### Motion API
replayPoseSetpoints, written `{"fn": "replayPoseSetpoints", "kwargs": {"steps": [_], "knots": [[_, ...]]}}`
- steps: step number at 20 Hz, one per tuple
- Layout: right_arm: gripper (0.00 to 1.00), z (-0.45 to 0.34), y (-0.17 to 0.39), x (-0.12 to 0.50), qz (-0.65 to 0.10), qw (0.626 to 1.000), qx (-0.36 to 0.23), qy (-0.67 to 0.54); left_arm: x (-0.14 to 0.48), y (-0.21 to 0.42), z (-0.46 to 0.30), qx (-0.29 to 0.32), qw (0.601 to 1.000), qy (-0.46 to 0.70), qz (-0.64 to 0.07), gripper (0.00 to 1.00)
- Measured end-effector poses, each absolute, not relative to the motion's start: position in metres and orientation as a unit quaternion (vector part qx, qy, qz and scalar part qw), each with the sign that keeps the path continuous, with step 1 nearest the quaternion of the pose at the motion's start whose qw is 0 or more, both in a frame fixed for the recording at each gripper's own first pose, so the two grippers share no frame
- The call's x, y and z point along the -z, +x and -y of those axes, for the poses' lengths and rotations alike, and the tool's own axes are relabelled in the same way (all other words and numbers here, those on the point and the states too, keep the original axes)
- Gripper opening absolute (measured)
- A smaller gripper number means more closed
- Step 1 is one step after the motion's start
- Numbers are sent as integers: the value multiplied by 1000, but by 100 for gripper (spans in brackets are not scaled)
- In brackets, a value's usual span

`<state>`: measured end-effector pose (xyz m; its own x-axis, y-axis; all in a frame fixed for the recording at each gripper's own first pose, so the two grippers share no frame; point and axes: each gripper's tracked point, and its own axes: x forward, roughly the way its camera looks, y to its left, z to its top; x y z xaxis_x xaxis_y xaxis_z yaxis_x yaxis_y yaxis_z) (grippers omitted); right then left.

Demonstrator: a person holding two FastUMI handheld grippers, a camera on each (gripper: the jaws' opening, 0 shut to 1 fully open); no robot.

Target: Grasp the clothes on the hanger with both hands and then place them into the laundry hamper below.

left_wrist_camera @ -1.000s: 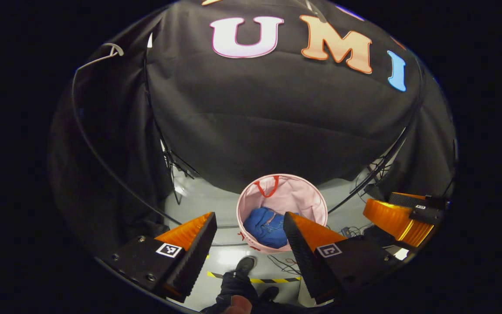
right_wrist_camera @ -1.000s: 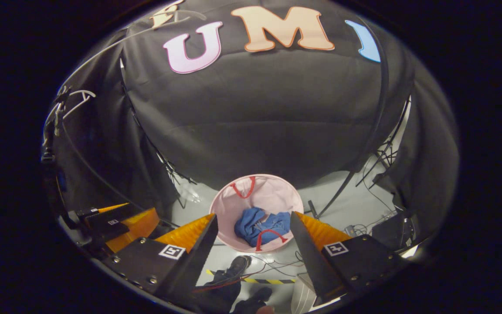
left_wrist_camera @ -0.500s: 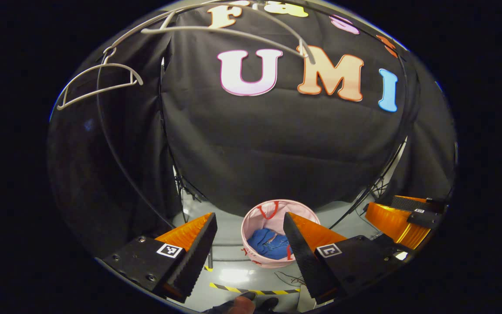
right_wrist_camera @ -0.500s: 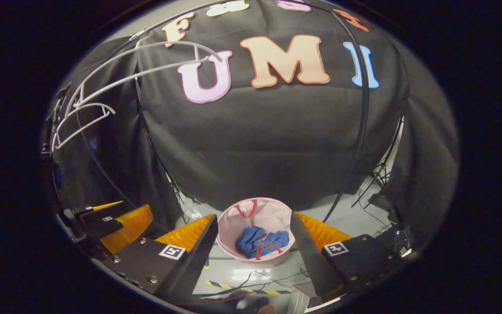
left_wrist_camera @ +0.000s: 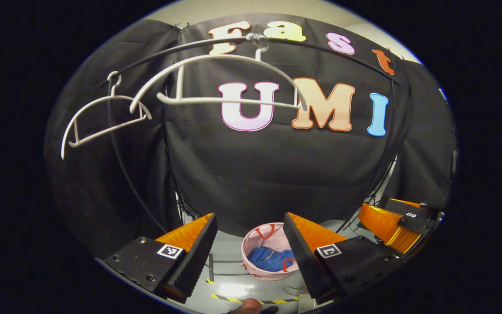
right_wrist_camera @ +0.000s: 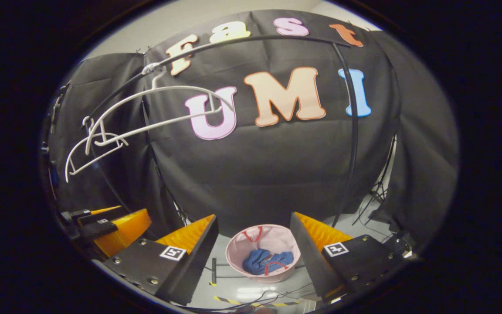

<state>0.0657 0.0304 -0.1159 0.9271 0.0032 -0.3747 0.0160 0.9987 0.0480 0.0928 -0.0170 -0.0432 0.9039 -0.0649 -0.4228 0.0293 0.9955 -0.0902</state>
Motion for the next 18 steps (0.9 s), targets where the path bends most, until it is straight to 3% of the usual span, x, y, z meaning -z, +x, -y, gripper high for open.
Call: {"fn": "replayPoseSetpoints", "kwargs": {"steps": [12, 18], "knots": [[99, -53, 46, 15, -109, 994, -17, 18, -54, 89, -8, 17, 992, -19, -126, 93], [100, -31, 36, -3, -81, 996, -5, 30, -100, 84, 3, 23, 998, -4, -55, 92]]}}
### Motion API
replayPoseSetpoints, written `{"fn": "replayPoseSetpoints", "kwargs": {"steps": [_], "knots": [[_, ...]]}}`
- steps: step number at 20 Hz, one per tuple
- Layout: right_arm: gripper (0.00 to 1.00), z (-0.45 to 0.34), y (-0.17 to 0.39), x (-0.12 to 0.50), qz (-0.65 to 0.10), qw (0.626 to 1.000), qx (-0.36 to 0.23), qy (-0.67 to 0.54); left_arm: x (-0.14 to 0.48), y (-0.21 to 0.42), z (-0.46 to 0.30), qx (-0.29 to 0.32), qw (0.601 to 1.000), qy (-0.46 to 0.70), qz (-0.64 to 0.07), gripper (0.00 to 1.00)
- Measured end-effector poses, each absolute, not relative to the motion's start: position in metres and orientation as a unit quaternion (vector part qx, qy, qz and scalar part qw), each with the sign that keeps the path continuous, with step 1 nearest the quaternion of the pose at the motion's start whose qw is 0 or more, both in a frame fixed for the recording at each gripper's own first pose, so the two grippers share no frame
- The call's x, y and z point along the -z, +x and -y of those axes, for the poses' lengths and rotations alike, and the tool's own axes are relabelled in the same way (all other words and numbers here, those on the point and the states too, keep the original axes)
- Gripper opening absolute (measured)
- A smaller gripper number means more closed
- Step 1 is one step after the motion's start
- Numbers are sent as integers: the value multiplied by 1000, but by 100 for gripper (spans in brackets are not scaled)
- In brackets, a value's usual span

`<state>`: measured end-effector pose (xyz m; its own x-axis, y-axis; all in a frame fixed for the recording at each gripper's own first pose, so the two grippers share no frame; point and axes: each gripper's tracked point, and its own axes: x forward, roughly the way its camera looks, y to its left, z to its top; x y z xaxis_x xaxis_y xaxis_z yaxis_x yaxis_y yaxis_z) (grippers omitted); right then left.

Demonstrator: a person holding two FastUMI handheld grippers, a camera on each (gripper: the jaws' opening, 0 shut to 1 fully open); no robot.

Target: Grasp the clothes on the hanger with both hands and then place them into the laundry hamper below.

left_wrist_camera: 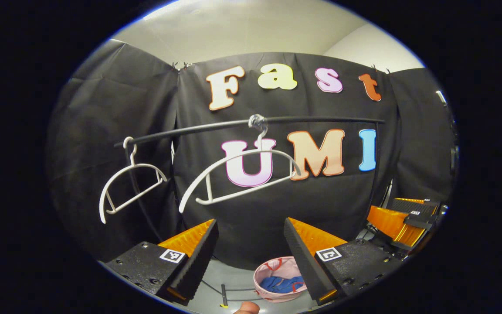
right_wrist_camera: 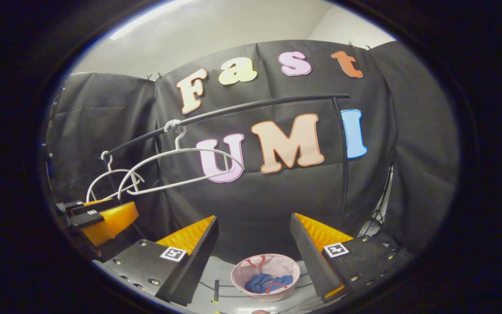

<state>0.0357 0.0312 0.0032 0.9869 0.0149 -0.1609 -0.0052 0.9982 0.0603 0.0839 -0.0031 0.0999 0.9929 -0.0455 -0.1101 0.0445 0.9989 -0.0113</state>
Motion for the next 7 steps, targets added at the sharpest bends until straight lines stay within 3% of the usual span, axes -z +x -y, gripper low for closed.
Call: {"fn": "replayPoseSetpoints", "kwargs": {"steps": [7], "knots": [[99, -5, 17, -18, -41, 999, -5, 10, -110, 73, 25, 38, 999, -3, -24, 92]]}}
